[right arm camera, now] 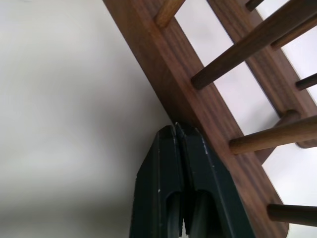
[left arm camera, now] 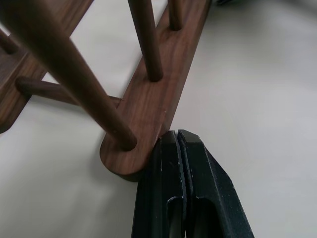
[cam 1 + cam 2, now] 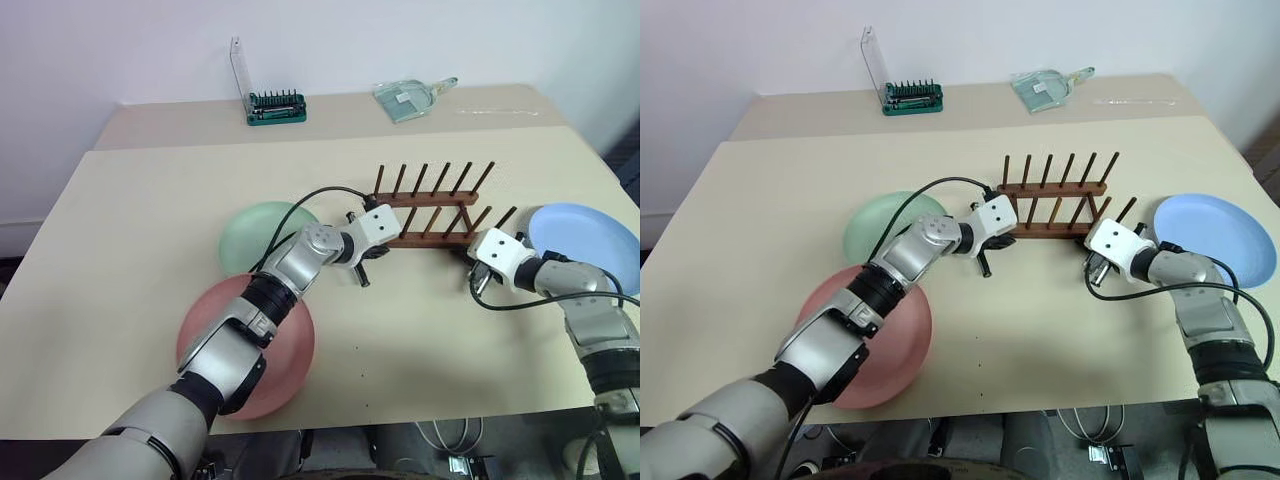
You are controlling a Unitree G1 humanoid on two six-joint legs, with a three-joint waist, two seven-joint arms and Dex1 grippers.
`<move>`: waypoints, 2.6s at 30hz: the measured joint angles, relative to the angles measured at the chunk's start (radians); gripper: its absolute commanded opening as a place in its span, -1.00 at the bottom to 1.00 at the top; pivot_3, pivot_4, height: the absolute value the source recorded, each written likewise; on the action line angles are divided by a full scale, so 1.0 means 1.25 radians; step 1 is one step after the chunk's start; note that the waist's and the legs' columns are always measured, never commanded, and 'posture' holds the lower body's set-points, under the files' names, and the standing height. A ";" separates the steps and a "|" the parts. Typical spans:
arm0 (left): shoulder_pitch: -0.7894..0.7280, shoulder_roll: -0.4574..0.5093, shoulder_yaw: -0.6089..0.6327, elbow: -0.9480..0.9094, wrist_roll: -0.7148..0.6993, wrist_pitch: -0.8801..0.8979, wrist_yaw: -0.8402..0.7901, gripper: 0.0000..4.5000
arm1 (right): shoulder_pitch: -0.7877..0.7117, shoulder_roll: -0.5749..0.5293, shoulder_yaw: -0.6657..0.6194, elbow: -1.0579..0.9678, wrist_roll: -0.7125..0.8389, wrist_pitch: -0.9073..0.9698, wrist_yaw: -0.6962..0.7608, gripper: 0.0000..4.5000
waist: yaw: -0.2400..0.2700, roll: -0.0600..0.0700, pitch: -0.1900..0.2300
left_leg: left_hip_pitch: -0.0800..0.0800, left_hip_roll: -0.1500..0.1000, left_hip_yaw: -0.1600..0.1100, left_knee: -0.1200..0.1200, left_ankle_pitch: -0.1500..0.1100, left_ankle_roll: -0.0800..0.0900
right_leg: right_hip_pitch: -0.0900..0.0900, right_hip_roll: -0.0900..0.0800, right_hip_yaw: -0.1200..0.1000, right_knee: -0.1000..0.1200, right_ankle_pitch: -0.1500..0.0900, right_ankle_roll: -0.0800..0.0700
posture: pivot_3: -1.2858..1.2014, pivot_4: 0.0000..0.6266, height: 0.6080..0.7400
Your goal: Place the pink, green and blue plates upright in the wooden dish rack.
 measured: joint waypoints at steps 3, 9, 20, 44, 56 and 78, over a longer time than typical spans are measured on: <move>-0.020 -0.004 0.014 0.049 0.007 -0.029 0.012 -1.00 | -0.041 0.013 0.013 0.060 -0.015 -0.032 -0.014 -0.98 | 0.000 0.000 0.000 | 0.000 0.000 0.000 0.000 0.000 0.000 | 0.000 0.000 0.000 0.000 0.000 0.000 | 0.03 -0.52 1.00; -0.060 -0.022 0.040 0.149 0.023 -0.089 0.041 -1.00 | -0.104 0.036 0.034 0.160 -0.049 -0.096 -0.045 -0.98 | -0.001 0.000 0.000 | 0.000 0.000 0.000 0.000 0.000 0.000 | 0.000 0.000 0.000 0.000 0.001 0.000 | 0.03 -0.52 1.00; -0.121 -0.038 0.091 0.306 0.047 -0.185 0.108 -1.00 | -0.247 0.103 0.095 0.362 -0.148 -0.198 -0.177 -0.98 | -0.019 0.000 0.000 | 0.000 0.000 0.000 -0.001 0.000 0.000 | 0.000 0.001 0.001 0.000 0.001 0.000 | 0.03 -0.52 1.00; -0.166 -0.032 0.137 0.416 0.082 -0.239 0.198 -1.00 | -0.308 0.137 0.125 0.463 -0.203 -0.228 -0.307 -0.98 | -0.026 0.000 0.000 | -0.001 0.000 0.000 -0.001 0.000 0.000 | -0.002 0.001 0.001 0.000 0.001 0.000 | 0.03 -0.52 1.00; -0.169 -0.027 0.158 0.419 0.084 -0.240 0.201 -1.00 | -0.317 0.143 0.125 0.467 -0.204 -0.231 -0.300 -0.98 | -0.027 0.000 0.000 | -0.001 0.000 0.000 -0.001 0.000 0.000 | -0.002 0.001 0.001 0.000 0.001 0.000 | 0.03 -0.52 1.00; -0.078 0.121 0.187 0.176 0.064 -0.099 0.039 -1.00 | -0.169 0.032 0.028 0.114 -0.010 -0.102 -0.006 -0.98 | -0.039 0.001 -0.001 | -0.003 0.001 0.000 0.000 0.000 0.000 | -0.003 0.001 0.001 0.000 0.001 0.000 | 0.03 -0.52 1.00</move>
